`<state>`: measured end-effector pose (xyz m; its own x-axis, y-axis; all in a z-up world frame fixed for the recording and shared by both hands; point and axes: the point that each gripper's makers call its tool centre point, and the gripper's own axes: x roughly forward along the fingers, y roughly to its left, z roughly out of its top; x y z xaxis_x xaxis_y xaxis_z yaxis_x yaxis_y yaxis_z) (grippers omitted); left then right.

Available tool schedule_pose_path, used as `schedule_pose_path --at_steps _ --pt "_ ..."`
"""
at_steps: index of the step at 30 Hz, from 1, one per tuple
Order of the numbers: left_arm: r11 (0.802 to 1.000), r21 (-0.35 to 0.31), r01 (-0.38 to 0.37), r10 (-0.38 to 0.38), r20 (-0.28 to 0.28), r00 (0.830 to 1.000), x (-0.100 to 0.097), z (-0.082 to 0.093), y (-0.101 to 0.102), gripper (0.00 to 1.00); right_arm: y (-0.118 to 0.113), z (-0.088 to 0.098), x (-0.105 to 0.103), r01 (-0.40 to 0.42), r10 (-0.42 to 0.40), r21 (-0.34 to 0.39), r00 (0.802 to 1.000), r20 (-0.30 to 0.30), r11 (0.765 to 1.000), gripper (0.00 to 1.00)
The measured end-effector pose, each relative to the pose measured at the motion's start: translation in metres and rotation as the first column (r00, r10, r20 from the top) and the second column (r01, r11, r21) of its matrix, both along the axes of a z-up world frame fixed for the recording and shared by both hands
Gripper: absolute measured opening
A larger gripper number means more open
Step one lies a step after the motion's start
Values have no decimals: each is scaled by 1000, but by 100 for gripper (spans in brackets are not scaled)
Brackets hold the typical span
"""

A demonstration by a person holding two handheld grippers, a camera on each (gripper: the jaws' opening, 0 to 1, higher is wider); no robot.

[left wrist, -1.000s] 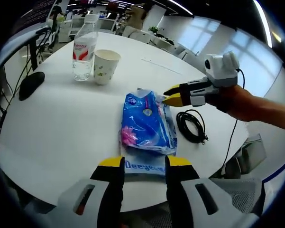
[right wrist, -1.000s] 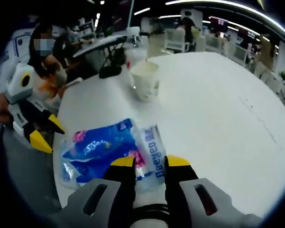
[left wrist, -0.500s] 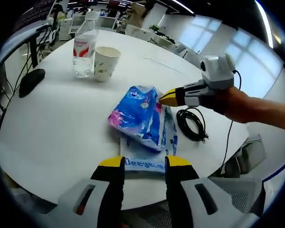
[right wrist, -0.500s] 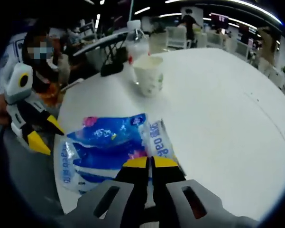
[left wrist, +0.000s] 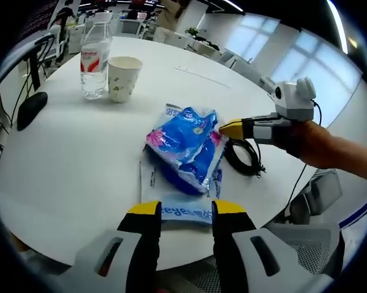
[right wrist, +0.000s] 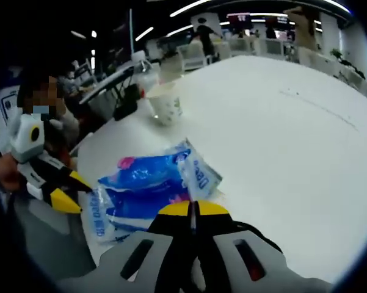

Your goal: Arrange the tabletop items into an orderly group along one side of the table until the central work area is clear of visible clutter.

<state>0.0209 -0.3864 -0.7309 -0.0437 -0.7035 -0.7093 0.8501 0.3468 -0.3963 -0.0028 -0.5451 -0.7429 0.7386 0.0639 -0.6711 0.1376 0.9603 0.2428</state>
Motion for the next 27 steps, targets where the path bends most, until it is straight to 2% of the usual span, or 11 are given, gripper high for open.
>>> schedule_pose_path --at_steps 12,18,27 --pt "1000 11 -4 4 5 1000 2 -2 3 30 14 -2 -27 88 -89 28 996 15 996 0" --pt "1000 19 -15 15 8 1000 4 -4 5 30 24 -3 -35 103 -104 41 994 21 994 0" --pt "1000 25 -5 5 27 1000 4 -5 2 29 33 -1 -51 164 -168 88 985 33 982 0"
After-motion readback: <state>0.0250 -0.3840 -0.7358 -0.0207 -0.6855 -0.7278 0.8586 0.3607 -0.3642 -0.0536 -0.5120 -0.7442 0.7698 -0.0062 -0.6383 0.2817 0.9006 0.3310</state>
